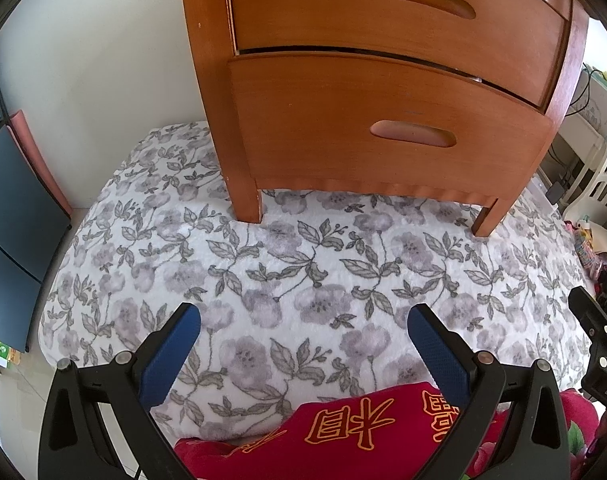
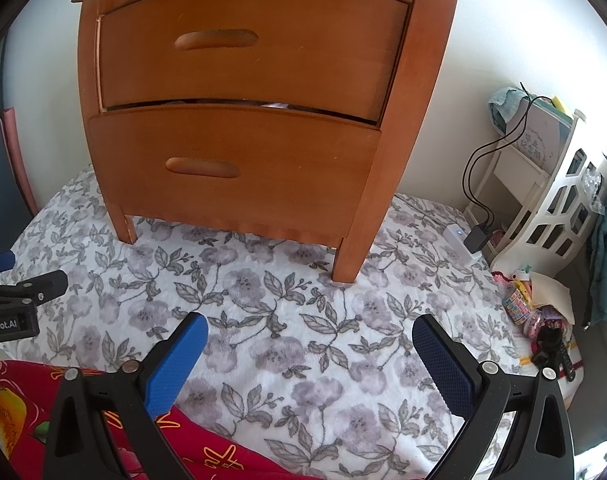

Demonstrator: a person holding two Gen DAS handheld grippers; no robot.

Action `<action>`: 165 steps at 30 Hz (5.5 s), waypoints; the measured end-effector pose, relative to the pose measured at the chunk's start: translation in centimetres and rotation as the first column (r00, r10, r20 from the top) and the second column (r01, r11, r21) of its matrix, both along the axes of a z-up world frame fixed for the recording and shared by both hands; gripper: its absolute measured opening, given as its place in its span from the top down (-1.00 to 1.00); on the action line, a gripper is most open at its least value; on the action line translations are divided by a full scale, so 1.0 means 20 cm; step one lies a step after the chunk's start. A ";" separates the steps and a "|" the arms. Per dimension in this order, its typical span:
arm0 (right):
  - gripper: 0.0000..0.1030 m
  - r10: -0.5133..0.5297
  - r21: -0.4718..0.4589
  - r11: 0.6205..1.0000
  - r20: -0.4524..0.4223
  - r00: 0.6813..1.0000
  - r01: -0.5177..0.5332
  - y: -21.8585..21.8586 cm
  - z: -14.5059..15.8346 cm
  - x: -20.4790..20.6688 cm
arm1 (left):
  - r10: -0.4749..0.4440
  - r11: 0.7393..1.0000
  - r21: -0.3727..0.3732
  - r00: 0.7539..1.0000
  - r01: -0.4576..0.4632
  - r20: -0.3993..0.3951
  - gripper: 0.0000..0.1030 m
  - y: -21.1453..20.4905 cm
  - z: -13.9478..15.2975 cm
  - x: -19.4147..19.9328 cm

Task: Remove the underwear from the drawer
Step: 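Pull the lower nightstand drawer open with the right tool, then move both tools over the open drawer toward the pink clothes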

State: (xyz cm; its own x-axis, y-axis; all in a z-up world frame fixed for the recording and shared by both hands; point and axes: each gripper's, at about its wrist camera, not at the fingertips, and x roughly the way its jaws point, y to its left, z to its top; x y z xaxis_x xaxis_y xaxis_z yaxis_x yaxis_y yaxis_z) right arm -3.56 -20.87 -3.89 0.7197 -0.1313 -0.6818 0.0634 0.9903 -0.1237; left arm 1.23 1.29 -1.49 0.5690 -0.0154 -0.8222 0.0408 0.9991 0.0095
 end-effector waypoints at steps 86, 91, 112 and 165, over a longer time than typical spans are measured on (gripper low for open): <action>-1.00 0.530 -0.026 0.832 -0.258 0.808 -0.555 0.22 0.24 0.38 | 0.184 0.976 -0.124 0.982 -0.178 0.037 -1.00 0.46 0.21 -0.17; -1.00 0.543 -0.011 0.825 -0.266 0.797 -0.565 0.22 0.24 0.31 | 0.177 0.978 -0.115 0.983 -0.172 0.036 -1.00 0.46 0.21 -0.20; -1.00 0.544 0.038 0.835 -0.204 0.814 -0.549 0.21 0.25 0.18 | 0.152 0.983 -0.108 0.988 -0.147 0.040 -1.00 0.44 0.22 -0.25; -0.01 0.364 0.388 0.872 -0.102 0.926 -0.300 0.02 0.25 0.48 | -0.213 0.973 -0.126 0.966 0.195 -0.149 -0.72 -0.03 0.19 0.63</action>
